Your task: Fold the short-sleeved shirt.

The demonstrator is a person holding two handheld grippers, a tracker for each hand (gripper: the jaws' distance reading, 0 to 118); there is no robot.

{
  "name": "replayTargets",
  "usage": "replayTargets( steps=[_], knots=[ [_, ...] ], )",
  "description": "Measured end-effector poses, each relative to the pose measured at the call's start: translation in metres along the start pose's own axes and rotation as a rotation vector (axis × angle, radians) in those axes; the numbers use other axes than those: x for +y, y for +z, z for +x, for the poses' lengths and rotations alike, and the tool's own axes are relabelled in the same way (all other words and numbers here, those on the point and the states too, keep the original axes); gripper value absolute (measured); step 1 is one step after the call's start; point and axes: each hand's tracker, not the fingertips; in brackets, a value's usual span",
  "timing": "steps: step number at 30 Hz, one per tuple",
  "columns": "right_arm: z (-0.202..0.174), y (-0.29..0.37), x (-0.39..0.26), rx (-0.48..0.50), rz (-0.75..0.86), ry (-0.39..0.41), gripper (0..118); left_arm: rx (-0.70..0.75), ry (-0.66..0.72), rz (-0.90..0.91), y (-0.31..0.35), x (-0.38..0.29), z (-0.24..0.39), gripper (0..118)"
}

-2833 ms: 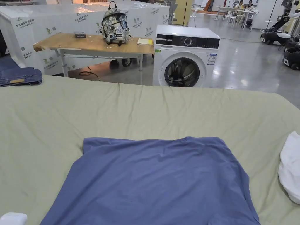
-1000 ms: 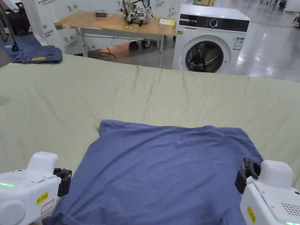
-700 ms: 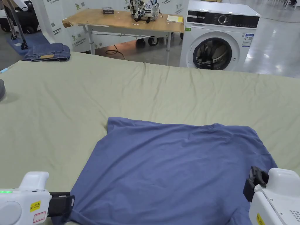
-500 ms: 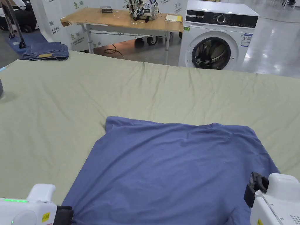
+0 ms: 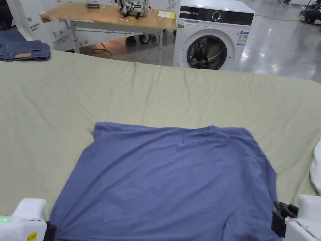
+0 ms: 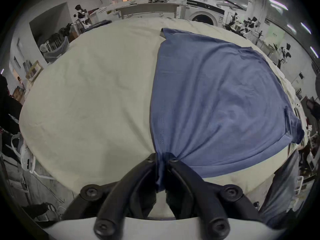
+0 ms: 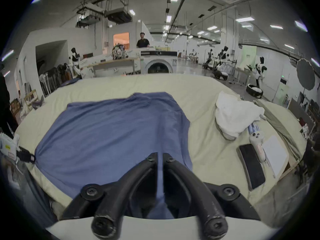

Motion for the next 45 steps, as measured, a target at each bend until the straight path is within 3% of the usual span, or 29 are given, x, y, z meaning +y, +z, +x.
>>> replayTargets(
  steps=[1,3,4,9,13,16,17,18,19,24,35,45],
  knots=[
    [0.005,0.001,-0.003,-0.006,-0.042,0.015,23,0.001,-0.002,0.001,-0.001,0.0,-0.001,2],
    [0.014,0.003,-0.012,-0.01,-0.116,0.028,59,0.007,-0.006,0.0,-0.002,0.001,0.0,2],
    [0.017,0.002,-0.019,-0.016,-0.155,0.035,68,0.009,-0.01,0.0,-0.002,0.001,0.0,2],
    [0.025,-0.016,-0.061,-0.027,-0.295,0.03,70,0.016,-0.017,-0.002,-0.002,0.0,0.002,2],
    [0.024,-0.044,-0.091,0.027,-0.438,-0.011,68,0.017,-0.022,-0.004,-0.002,0.0,0.003,2],
    [0.021,-0.037,-0.087,-0.009,-0.369,0.024,60,0.014,-0.02,-0.002,-0.002,0.0,0.002,2],
    [0.022,-0.034,-0.085,-0.003,-0.365,0.019,41,0.013,-0.019,-0.002,-0.001,-0.001,0.002,2],
    [0.024,-0.032,-0.083,0.006,-0.357,0.008,11,0.013,-0.017,0.0,0.0,-0.001,0.003,2],
    [0.027,-0.028,-0.081,0.07,-0.349,-0.031,4,0.014,-0.017,0.002,0.001,-0.001,0.003,2],
    [0.022,-0.014,-0.074,0.038,-0.334,0.02,4,0.018,-0.023,0.023,0.008,-0.004,0.005,2],
    [0.028,-0.005,0.007,0.074,-0.18,-0.066,4,-0.031,-0.014,0.148,0.036,0.041,0.005,1],
    [0.025,-0.091,0.077,0.079,-0.161,-0.111,4,-0.062,-0.004,0.257,0.008,0.141,0.002,1]
  ],
)
